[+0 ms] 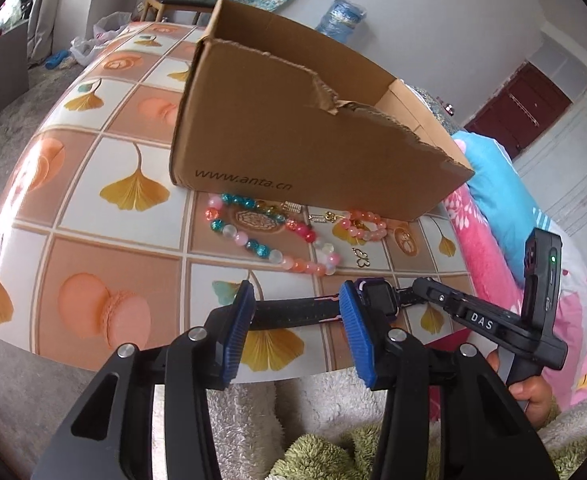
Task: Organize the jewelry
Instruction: 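Move the right gripper to the black smartwatch strap and close on it, then lift the smartwatch with the right gripper toward the cardboard box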
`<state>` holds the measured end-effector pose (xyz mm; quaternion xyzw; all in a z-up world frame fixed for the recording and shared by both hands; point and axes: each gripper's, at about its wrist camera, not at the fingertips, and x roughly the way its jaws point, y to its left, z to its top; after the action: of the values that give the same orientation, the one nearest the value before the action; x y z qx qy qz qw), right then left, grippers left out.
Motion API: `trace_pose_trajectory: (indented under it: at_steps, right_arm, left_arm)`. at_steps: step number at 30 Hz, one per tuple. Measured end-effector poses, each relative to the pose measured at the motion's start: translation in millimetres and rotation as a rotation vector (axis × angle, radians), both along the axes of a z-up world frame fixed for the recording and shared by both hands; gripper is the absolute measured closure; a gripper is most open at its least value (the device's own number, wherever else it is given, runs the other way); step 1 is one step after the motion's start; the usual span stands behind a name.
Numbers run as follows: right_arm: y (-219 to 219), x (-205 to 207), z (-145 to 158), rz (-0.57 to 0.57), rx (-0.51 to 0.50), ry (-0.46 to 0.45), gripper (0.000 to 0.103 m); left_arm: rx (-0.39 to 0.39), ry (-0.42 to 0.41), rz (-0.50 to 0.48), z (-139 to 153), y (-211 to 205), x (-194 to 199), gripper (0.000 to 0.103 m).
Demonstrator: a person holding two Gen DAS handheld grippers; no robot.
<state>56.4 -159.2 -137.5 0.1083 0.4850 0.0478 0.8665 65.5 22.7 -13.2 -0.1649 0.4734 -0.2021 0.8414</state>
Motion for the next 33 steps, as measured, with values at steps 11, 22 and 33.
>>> trace_pose_trajectory:
  at_steps: [11,22,33]
  right_arm:
    - [-4.3,-4.6,1.0,0.004,0.01,-0.013,0.091]
    - [-2.7,-6.2,0.8,0.007,0.006,-0.021,0.091]
    - [-5.3,-7.3,0.2,0.004,0.021,-0.026,0.092]
  left_arm:
    - [-0.088,0.043,0.112,-13.6,18.4,3.9,0.061]
    - [-0.043,0.115,0.122,-28.1,3.7,3.6,0.074]
    - [0.192,0.065,0.101,-23.7,-13.1,7.6,0.09]
